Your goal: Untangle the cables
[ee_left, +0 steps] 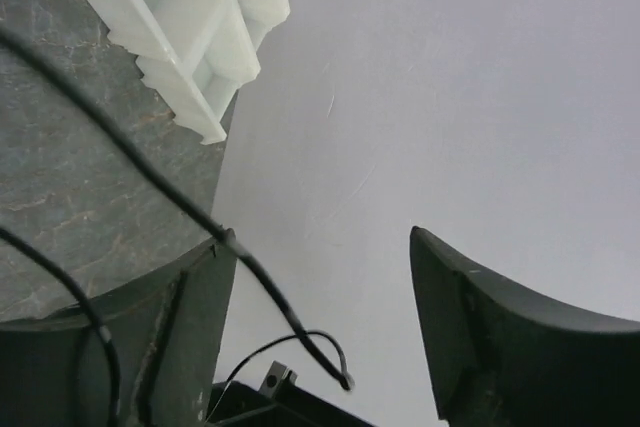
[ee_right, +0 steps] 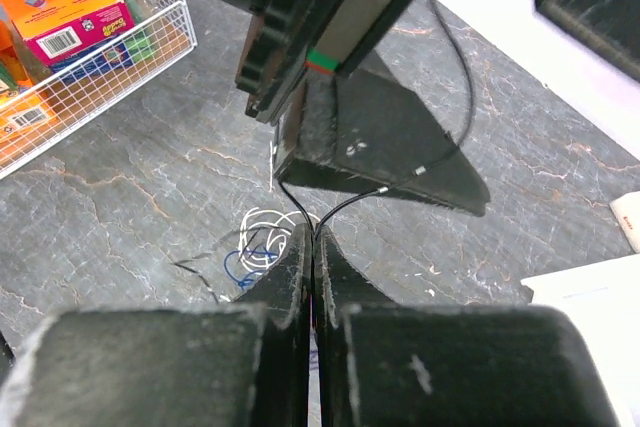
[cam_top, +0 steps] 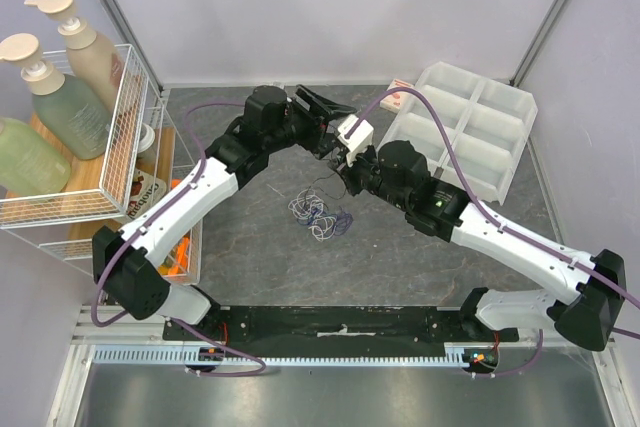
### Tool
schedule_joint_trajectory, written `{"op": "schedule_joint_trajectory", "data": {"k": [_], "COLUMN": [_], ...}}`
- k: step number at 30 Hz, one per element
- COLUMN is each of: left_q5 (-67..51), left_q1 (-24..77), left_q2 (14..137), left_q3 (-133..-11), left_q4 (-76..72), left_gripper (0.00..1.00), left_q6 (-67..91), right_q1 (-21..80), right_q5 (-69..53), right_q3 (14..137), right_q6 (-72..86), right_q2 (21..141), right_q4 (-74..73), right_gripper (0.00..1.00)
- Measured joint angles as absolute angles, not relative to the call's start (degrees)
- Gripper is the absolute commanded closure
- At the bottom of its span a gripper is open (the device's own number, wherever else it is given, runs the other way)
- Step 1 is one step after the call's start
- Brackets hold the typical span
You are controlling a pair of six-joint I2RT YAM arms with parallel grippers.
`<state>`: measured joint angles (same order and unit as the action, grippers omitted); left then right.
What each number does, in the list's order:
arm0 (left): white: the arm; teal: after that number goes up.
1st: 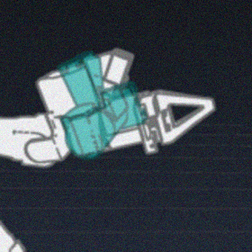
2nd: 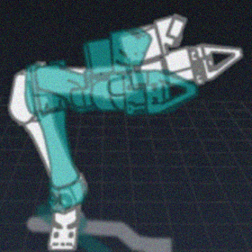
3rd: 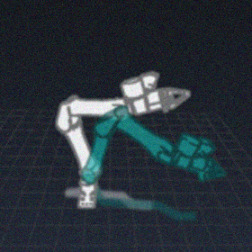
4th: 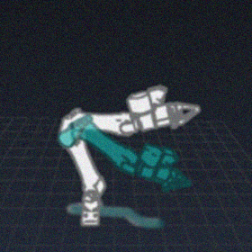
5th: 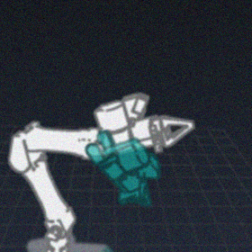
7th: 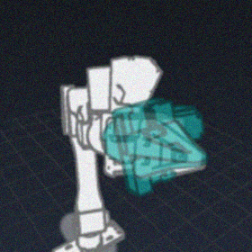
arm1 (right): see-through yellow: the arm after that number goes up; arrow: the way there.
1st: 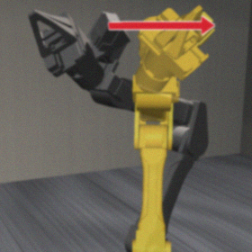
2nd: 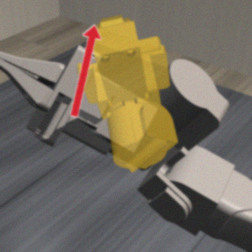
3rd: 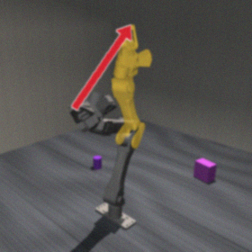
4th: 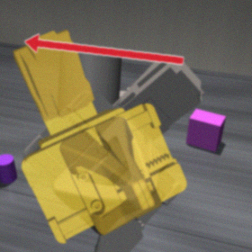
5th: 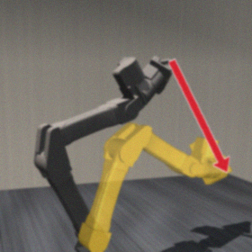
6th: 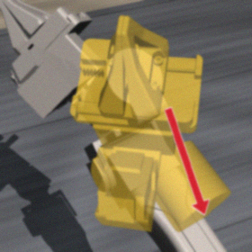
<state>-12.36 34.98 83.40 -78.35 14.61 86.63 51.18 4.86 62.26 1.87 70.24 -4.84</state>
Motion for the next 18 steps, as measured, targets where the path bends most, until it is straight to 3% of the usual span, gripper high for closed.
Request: {"op": "schedule_joint_trajectory", "data": {"k": [1, 6, 18], "left_q5": [-12.4, -12.8, -12.1], "left_q1": [35.0, 34.3, 31.7], "left_q2": [82.8, 79.5, 76.4], "left_q3": [-77.6, -72.6, -66.3], "left_q4": [14.1, 10.1, 7.7], "left_gripper": [0.10, 0.07, 0.07], "left_q6": [86.5, 84.4, 79.8], "right_q1": [51.2, 51.1, 48.3], "right_q5": [4.8, 4.5, -4.7], "right_q3": [62.3, 62.3, 62.7], "right_q6": [1.9, 2.1, 5.1], "right_q2": [70.2, 69.3, 62.8], "right_q4": [-4.9, -5.8, -10.4], "right_gripper": [1.00, 1.00, 1.00]}}
